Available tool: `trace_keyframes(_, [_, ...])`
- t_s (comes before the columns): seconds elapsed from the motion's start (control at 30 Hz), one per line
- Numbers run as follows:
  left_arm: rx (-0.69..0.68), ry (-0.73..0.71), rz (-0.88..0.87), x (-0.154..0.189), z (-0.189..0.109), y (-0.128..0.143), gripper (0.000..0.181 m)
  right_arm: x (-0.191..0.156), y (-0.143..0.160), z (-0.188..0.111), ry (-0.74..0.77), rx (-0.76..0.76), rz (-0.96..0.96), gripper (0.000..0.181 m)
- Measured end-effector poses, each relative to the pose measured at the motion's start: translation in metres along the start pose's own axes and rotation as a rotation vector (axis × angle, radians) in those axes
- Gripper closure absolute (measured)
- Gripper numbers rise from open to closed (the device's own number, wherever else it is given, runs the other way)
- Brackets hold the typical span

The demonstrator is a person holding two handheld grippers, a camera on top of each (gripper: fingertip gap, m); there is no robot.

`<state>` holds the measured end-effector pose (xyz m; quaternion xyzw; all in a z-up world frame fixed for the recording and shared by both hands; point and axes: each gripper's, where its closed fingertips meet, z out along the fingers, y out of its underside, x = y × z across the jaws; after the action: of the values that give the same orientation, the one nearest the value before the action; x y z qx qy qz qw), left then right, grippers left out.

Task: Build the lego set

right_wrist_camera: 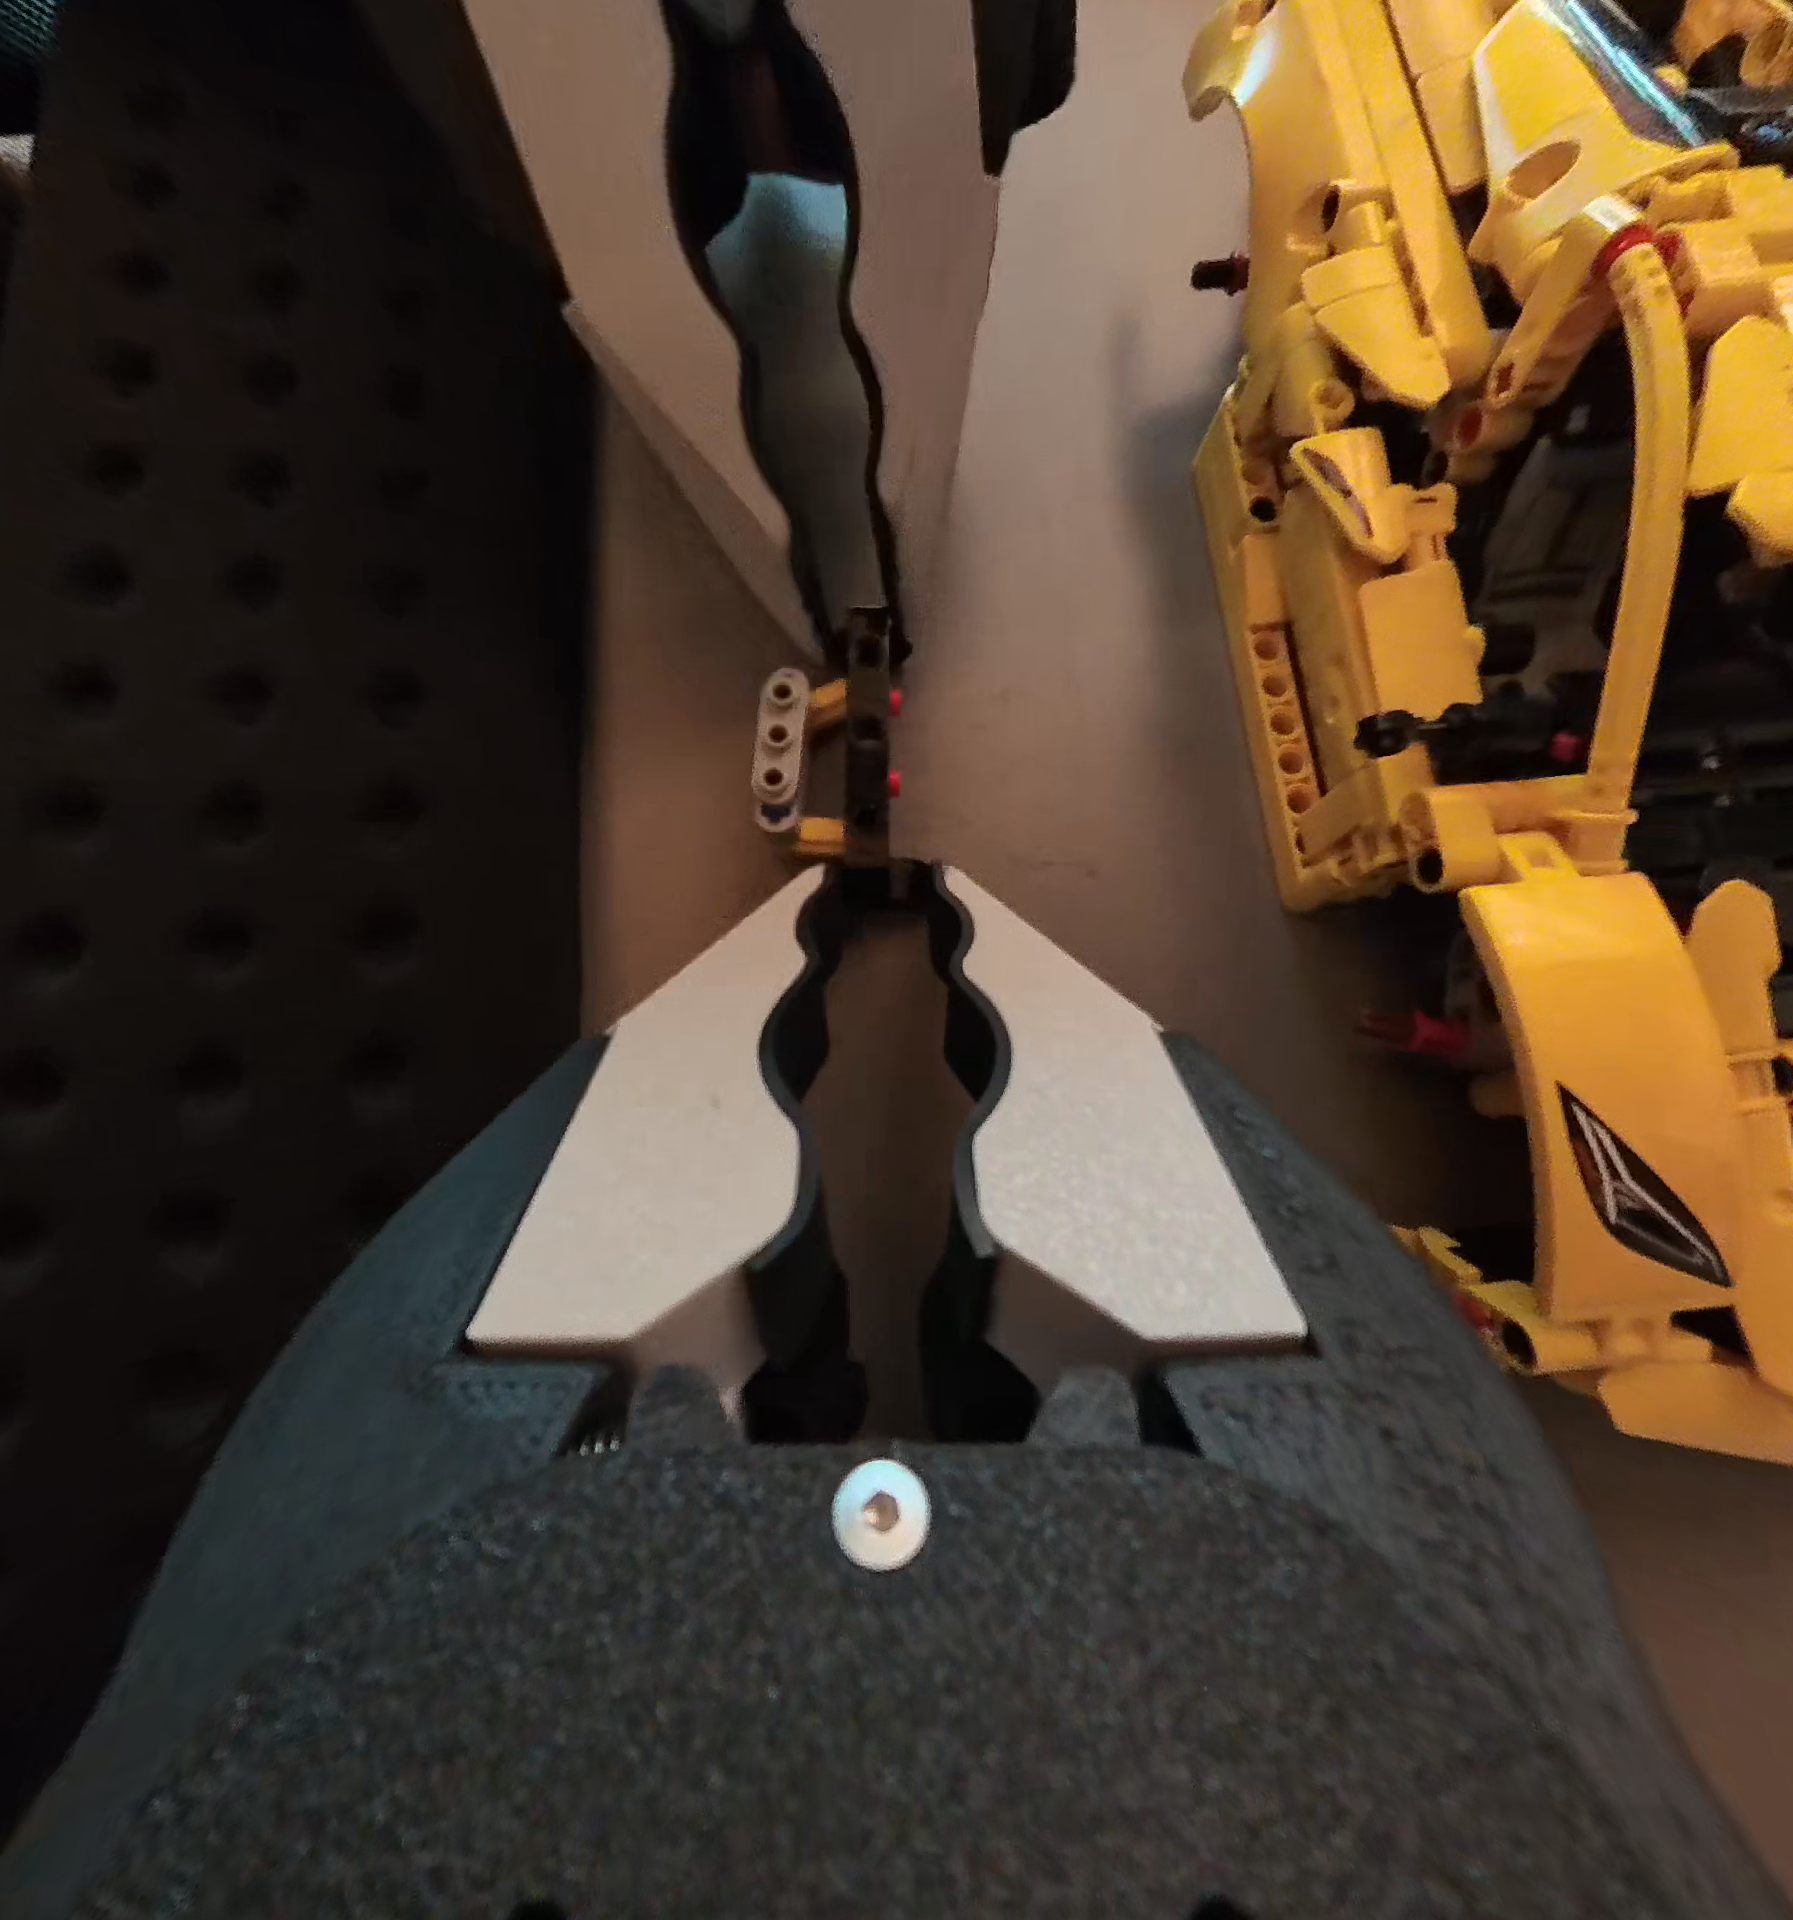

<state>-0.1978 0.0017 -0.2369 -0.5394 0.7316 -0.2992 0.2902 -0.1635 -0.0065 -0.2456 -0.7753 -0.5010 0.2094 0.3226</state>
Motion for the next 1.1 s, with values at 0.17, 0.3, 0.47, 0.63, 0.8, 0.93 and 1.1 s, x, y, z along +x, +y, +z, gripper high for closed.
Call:
trace_keyframes(0.17, [0.015,-0.005,-0.005,0.000,0.000,0.000,0.171,0.001,0.000,0.000,-0.005,-0.001,0.000,0.167])
trace_keyframes(0.3, [0.013,0.010,-0.024,0.000,-0.001,0.000,0.172,0.003,0.000,-0.003,0.022,0.018,0.002,0.163])
trace_keyframes(0.47, [0.052,0.151,-0.260,0.005,-0.006,-0.005,0.174,-0.002,-0.018,-0.013,0.105,0.104,-0.138,0.138])
trace_keyframes(0.63, [0.137,0.332,-0.508,0.009,-0.017,-0.017,0.175,-0.009,-0.027,-0.007,0.179,0.094,-0.275,0.133])
trace_keyframes(0.8, [0.162,0.453,-0.629,0.015,-0.022,-0.020,0.175,-0.009,-0.036,-0.013,0.305,0.102,-0.419,0.155])
trace_keyframes(0.93, [0.185,0.509,-0.661,0.016,-0.028,-0.023,0.175,-0.011,-0.039,-0.013,0.315,0.111,-0.444,0.162])
trace_keyframes(1.1, [0.175,0.523,-0.660,0.018,-0.029,-0.022,0.175,-0.014,-0.035,-0.008,0.278,0.099,-0.419,0.162])
